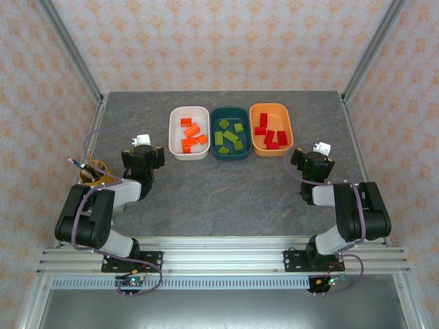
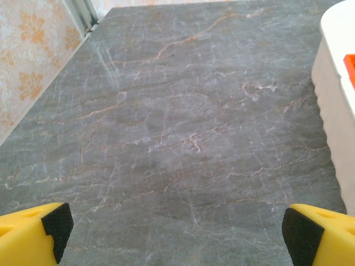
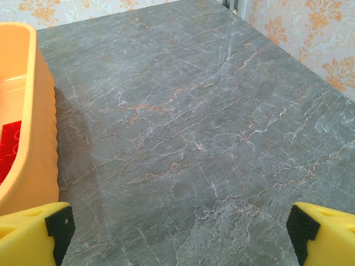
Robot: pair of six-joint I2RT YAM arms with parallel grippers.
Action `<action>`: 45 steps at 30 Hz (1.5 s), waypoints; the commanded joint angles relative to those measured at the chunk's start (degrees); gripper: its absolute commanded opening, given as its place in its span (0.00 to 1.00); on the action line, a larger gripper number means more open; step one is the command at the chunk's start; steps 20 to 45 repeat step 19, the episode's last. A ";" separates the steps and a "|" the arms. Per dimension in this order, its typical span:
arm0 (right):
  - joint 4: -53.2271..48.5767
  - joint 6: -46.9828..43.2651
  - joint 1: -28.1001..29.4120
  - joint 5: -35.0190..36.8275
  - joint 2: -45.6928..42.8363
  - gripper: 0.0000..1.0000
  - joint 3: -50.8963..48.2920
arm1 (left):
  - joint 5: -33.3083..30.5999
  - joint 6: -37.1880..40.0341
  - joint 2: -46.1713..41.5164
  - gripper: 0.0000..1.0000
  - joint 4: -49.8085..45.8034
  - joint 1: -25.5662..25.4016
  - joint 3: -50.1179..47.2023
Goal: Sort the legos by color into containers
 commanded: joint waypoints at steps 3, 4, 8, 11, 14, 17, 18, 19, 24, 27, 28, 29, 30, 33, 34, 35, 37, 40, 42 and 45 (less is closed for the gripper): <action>1.88 -0.63 0.24 1.00 0.13 0.99 0.66 | 5.55 0.19 0.66 1.00 -0.37 3.05 1.72; 1.85 -0.67 0.26 0.95 0.12 0.99 0.66 | 6.84 -0.27 0.49 1.00 0.02 3.87 1.45; 1.89 -0.65 0.24 0.99 0.18 0.99 0.61 | 8.93 -1.14 -0.21 1.00 1.83 5.14 -0.03; 1.85 -0.70 0.24 1.00 0.15 0.99 0.67 | 9.52 -1.40 -0.27 1.00 2.20 5.49 -0.25; 1.69 -0.64 0.24 1.00 0.28 0.99 0.83 | 9.53 -1.39 -0.31 1.00 2.16 5.49 -0.25; 1.50 -0.63 0.24 0.98 0.37 0.99 0.91 | 9.51 -1.37 -0.25 1.00 2.17 5.49 -0.25; 1.63 -0.63 0.24 0.98 0.24 0.99 0.77 | 9.51 -1.41 -0.23 1.00 2.20 5.49 -0.23; 1.75 -0.63 0.24 0.95 0.26 0.99 0.63 | 9.51 -1.40 -0.27 1.00 2.14 5.49 -0.18; 1.75 -0.63 0.24 0.95 0.26 0.99 0.63 | 9.51 -1.40 -0.27 1.00 2.14 5.49 -0.18; 1.75 -0.63 0.24 0.95 0.26 0.99 0.63 | 9.51 -1.40 -0.27 1.00 2.14 5.49 -0.18; 1.75 -0.63 0.24 0.95 0.26 0.99 0.63 | 9.51 -1.40 -0.27 1.00 2.14 5.49 -0.18; 1.75 -0.63 0.24 0.95 0.26 0.99 0.63 | 9.51 -1.40 -0.27 1.00 2.14 5.49 -0.18; 1.75 -0.63 0.24 0.95 0.26 0.99 0.63 | 9.51 -1.40 -0.27 1.00 2.14 5.49 -0.18; 1.75 -0.63 0.24 0.95 0.26 0.99 0.63 | 9.51 -1.40 -0.27 1.00 2.14 5.49 -0.18; 1.75 -0.63 0.24 0.95 0.26 0.99 0.63 | 9.51 -1.40 -0.27 1.00 2.14 5.49 -0.18; 1.75 -0.63 0.24 0.95 0.26 0.99 0.63 | 9.51 -1.40 -0.27 1.00 2.14 5.49 -0.18; 1.75 -0.63 0.24 0.95 0.26 0.99 0.63 | 9.51 -1.40 -0.27 1.00 2.14 5.49 -0.18; 1.75 -0.63 0.24 0.95 0.26 0.99 0.63 | 9.51 -1.40 -0.27 1.00 2.14 5.49 -0.18; 1.75 -0.63 0.24 0.95 0.26 0.99 0.63 | 9.51 -1.40 -0.27 1.00 2.14 5.49 -0.18; 1.75 -0.63 0.24 0.95 0.26 0.99 0.63 | 9.51 -1.40 -0.27 1.00 2.14 5.49 -0.18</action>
